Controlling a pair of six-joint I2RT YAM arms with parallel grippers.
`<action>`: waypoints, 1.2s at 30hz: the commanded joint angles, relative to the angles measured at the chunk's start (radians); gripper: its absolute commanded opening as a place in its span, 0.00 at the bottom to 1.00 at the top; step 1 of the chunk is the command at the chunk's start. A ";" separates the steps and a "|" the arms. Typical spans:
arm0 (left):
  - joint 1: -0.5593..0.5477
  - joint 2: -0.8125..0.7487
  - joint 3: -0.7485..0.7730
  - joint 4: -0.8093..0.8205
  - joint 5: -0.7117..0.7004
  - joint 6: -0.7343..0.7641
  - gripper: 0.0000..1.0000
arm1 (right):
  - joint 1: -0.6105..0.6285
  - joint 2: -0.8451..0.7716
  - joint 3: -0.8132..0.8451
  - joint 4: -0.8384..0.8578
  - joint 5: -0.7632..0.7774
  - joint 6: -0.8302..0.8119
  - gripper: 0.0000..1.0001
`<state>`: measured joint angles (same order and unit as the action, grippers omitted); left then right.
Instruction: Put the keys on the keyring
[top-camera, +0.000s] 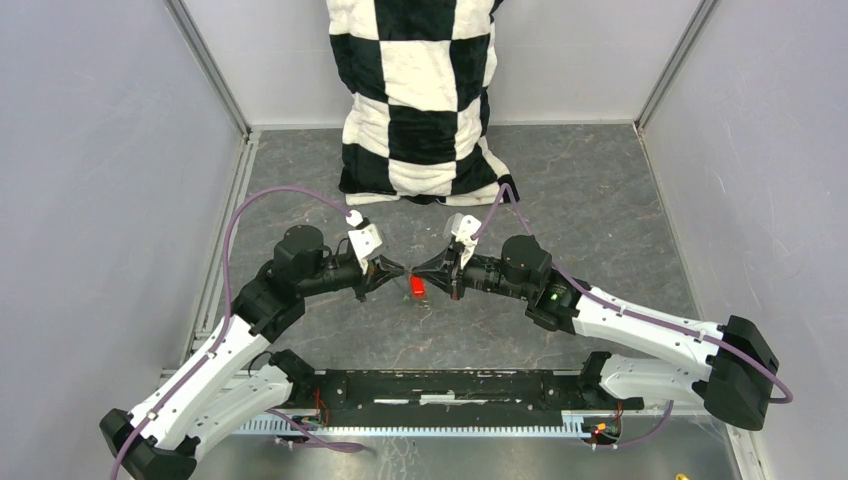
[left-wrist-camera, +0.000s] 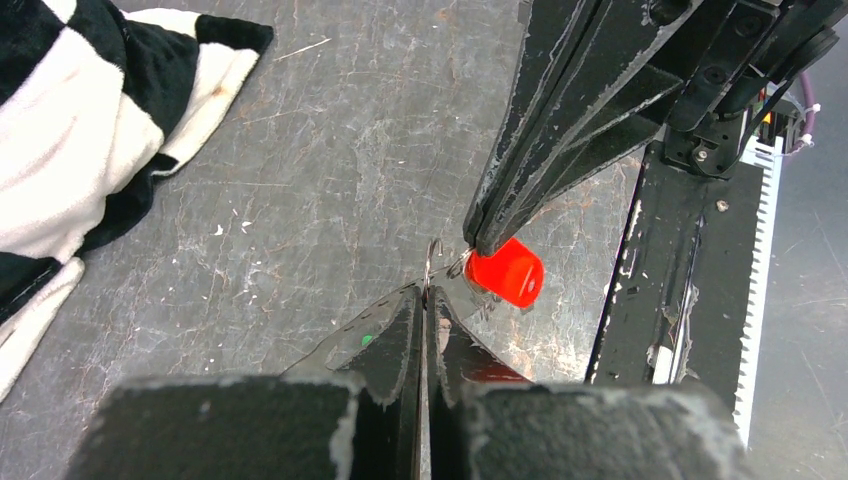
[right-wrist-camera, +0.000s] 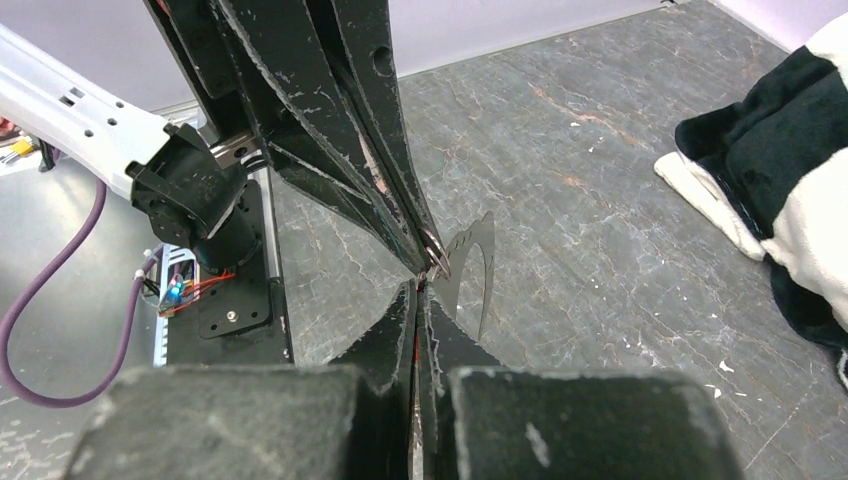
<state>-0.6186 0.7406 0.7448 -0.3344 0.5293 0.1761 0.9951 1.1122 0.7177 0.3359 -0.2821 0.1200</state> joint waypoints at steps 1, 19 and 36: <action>-0.001 -0.009 0.005 0.052 0.023 0.027 0.02 | 0.008 0.001 0.045 0.064 0.027 0.015 0.00; -0.001 -0.001 0.004 0.041 0.013 0.045 0.02 | 0.008 0.024 0.068 0.079 0.010 0.023 0.01; -0.001 -0.015 -0.001 0.028 0.043 0.080 0.02 | 0.008 0.029 0.075 0.090 0.029 0.033 0.01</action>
<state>-0.6186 0.7433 0.7448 -0.3401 0.5343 0.2073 0.9997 1.1366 0.7425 0.3660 -0.2691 0.1387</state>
